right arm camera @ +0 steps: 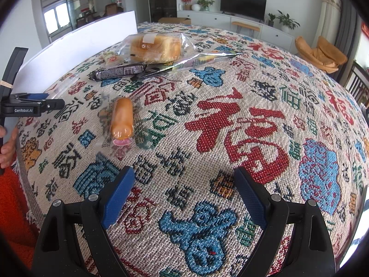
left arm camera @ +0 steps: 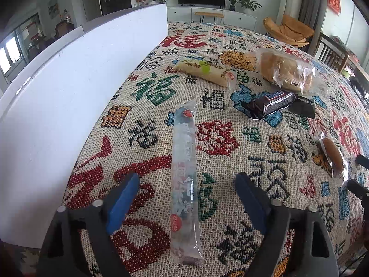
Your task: Organize snacks
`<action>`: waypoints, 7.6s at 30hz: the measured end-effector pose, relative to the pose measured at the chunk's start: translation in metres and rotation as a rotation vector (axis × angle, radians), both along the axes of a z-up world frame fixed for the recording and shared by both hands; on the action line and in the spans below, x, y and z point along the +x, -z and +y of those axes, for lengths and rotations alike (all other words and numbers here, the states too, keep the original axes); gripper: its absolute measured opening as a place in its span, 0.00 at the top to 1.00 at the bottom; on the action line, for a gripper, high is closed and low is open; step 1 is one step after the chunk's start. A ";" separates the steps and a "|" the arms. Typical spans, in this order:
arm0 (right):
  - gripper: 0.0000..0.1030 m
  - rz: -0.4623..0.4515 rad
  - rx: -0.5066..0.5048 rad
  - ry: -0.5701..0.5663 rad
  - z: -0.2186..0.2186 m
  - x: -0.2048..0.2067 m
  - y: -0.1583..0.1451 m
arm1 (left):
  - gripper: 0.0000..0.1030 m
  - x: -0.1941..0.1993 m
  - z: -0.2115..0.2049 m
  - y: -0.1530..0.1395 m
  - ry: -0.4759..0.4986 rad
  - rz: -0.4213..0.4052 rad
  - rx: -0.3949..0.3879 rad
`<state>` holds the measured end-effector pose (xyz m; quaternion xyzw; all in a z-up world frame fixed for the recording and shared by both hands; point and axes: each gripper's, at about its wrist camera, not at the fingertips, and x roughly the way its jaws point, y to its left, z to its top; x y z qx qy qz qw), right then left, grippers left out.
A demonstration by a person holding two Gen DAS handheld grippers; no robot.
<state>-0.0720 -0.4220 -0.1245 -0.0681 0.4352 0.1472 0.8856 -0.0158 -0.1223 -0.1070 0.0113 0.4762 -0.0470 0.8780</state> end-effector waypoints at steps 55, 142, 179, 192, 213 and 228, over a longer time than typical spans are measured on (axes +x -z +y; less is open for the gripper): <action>0.61 0.105 0.534 -0.359 0.254 0.126 -0.182 | 0.83 -0.024 0.185 -0.142 -0.319 -0.248 -0.398; 0.16 -0.002 -0.018 0.290 0.012 0.048 -0.009 | 0.00 -0.007 -0.015 0.007 -0.045 0.003 0.013; 0.16 -0.003 -0.019 0.289 0.012 0.048 -0.009 | 0.00 -0.008 -0.015 0.008 -0.044 0.002 0.014; 0.16 -0.003 -0.019 0.289 0.012 0.047 -0.009 | 0.00 -0.008 -0.015 0.008 -0.044 0.002 0.014; 0.16 -0.003 -0.019 0.288 0.012 0.047 -0.009 | 0.00 -0.008 -0.016 0.008 -0.043 0.002 0.015; 0.16 -0.003 -0.017 0.287 0.012 0.047 -0.009 | 0.00 -0.009 -0.015 0.008 -0.040 0.013 0.005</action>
